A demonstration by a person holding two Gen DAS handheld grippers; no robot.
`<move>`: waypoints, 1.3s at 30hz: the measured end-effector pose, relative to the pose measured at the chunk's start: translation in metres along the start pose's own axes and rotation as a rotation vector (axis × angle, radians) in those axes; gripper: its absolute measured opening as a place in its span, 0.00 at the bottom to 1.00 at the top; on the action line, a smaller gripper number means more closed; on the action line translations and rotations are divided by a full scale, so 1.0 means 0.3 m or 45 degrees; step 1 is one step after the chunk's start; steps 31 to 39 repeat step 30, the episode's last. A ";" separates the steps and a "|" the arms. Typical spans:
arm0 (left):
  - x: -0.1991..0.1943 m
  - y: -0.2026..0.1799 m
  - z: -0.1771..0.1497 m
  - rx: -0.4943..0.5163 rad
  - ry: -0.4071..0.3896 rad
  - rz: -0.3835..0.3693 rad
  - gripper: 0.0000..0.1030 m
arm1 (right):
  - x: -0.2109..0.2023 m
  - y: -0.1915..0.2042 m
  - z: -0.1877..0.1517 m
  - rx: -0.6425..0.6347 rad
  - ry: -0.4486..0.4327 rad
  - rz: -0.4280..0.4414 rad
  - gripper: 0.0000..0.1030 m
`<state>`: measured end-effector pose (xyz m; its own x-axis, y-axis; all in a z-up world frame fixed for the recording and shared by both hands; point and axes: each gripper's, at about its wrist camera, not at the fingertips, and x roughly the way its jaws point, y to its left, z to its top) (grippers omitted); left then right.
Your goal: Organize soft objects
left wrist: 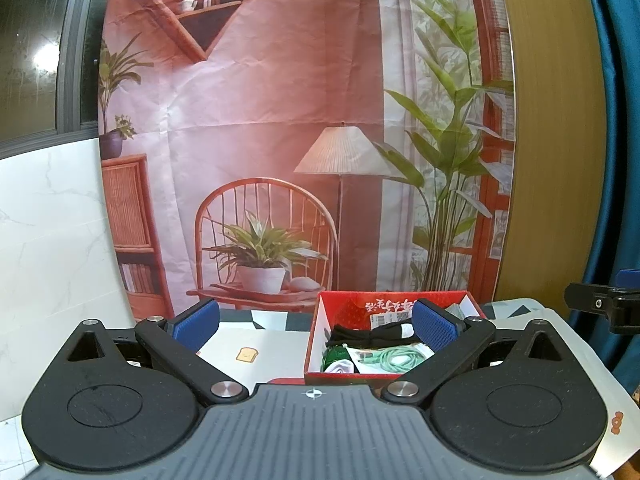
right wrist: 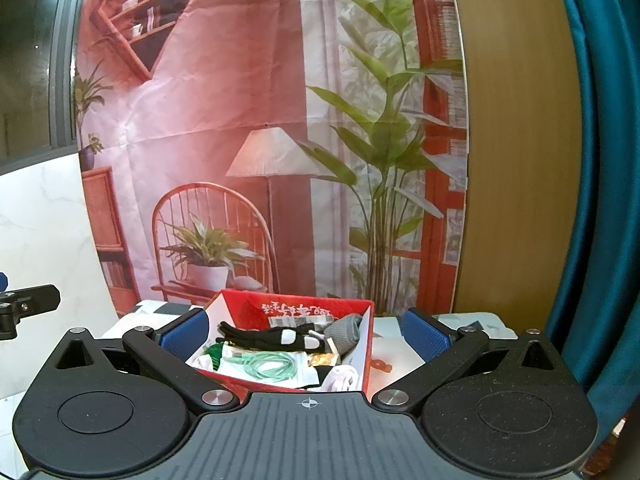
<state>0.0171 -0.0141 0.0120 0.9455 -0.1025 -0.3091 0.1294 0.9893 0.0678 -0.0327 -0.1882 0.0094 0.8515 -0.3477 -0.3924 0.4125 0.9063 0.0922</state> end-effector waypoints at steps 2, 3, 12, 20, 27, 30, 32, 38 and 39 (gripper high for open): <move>-0.001 0.001 -0.001 -0.001 0.000 0.001 1.00 | 0.000 0.000 0.000 0.000 0.000 0.000 1.00; 0.000 0.004 -0.002 -0.002 0.001 0.001 1.00 | 0.000 -0.001 0.001 0.000 0.000 0.001 1.00; 0.002 0.006 -0.004 -0.002 0.006 0.002 1.00 | 0.000 -0.003 0.001 0.000 0.000 0.001 1.00; 0.005 0.009 -0.006 -0.005 0.014 0.001 1.00 | -0.001 -0.005 0.001 0.000 0.001 -0.002 1.00; 0.006 0.012 -0.007 -0.007 0.013 -0.008 1.00 | 0.004 -0.011 0.000 0.004 0.006 -0.006 1.00; 0.008 0.013 -0.008 -0.010 0.016 -0.008 1.00 | 0.007 -0.015 -0.003 0.005 0.008 -0.007 1.00; 0.008 0.013 -0.008 -0.010 0.016 -0.008 1.00 | 0.007 -0.015 -0.003 0.005 0.008 -0.007 1.00; 0.008 0.013 -0.008 -0.010 0.016 -0.008 1.00 | 0.007 -0.015 -0.003 0.005 0.008 -0.007 1.00; 0.008 0.013 -0.008 -0.010 0.016 -0.008 1.00 | 0.007 -0.015 -0.003 0.005 0.008 -0.007 1.00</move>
